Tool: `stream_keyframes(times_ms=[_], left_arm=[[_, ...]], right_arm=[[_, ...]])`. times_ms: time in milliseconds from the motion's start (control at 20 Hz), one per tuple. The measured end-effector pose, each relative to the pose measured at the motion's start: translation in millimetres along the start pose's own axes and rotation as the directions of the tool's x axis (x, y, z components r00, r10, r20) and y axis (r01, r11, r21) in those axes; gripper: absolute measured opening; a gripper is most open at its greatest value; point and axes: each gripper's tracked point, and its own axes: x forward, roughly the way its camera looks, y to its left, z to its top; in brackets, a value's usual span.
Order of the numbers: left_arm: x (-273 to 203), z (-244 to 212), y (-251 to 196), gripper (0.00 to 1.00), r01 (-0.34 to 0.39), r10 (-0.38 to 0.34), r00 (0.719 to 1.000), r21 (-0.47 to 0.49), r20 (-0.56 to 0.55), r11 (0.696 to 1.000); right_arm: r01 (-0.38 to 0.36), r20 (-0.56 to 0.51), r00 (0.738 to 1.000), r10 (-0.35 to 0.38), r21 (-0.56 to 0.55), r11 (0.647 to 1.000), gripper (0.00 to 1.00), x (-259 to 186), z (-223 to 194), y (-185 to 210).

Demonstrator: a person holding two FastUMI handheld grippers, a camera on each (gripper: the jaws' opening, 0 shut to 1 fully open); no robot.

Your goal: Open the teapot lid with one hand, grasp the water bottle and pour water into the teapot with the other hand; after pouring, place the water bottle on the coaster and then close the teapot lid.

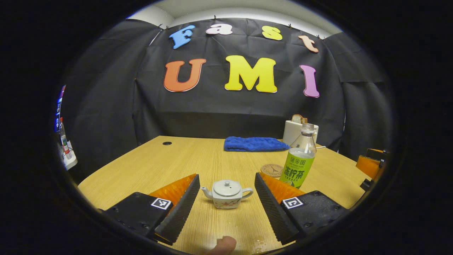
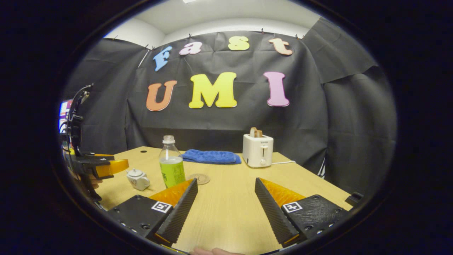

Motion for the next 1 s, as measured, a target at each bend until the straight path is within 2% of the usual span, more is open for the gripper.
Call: stream_keyframes(times_ms=[50,200,550,650,750,800,950,1000], left_arm=[[6.5,-5.1,-0.3,0.97,0.004,-0.004,1.000,0.011,-0.016,1.000],[20.0,-15.3,7.0,0.85,-0.019,0.021,0.998,0.031,-0.057,0.999],[45.4,-18.9,4.2,0.84,-0.045,0.047,0.996,0.029,-0.078,0.999],[49.6,-21.3,4.9,0.81,-0.047,0.051,0.995,0.049,-0.088,0.998],[52.6,-19.3,4.0,0.73,-0.038,0.040,0.996,0.036,-0.078,0.999],[54.4,-19.5,1.3,0.63,-0.030,0.032,0.996,0.027,-0.081,0.999],[57.1,-22.9,3.2,0.51,-0.033,0.035,0.995,0.025,-0.088,0.999],[57.6,-22.2,3.6,0.44,-0.035,0.038,0.995,0.027,-0.088,0.999]], right_arm=[[-0.030,0.012,0.999,0.030,0.018,0.999,0.98,1.1,1.1,4.9],[-0.075,0.036,0.997,0.073,0.050,0.996,0.97,8.0,0.0,7.3],[-0.079,0.032,0.996,0.078,0.043,0.996,0.98,14.9,-10.9,6.4],[-0.076,0.027,0.997,0.075,0.044,0.996,0.98,15.9,-11.9,5.4],[-0.070,0.027,0.997,0.069,0.044,0.997,0.98,14.8,-11.0,4.7],[-0.068,0.029,0.997,0.067,0.041,0.997,0.96,13.9,-10.1,4.9],[-0.065,0.035,0.997,0.064,0.025,0.998,0.96,12.6,-8.5,6.4],[-0.066,0.034,0.997,0.065,0.021,0.998,0.98,11.9,-8.1,7.6]])
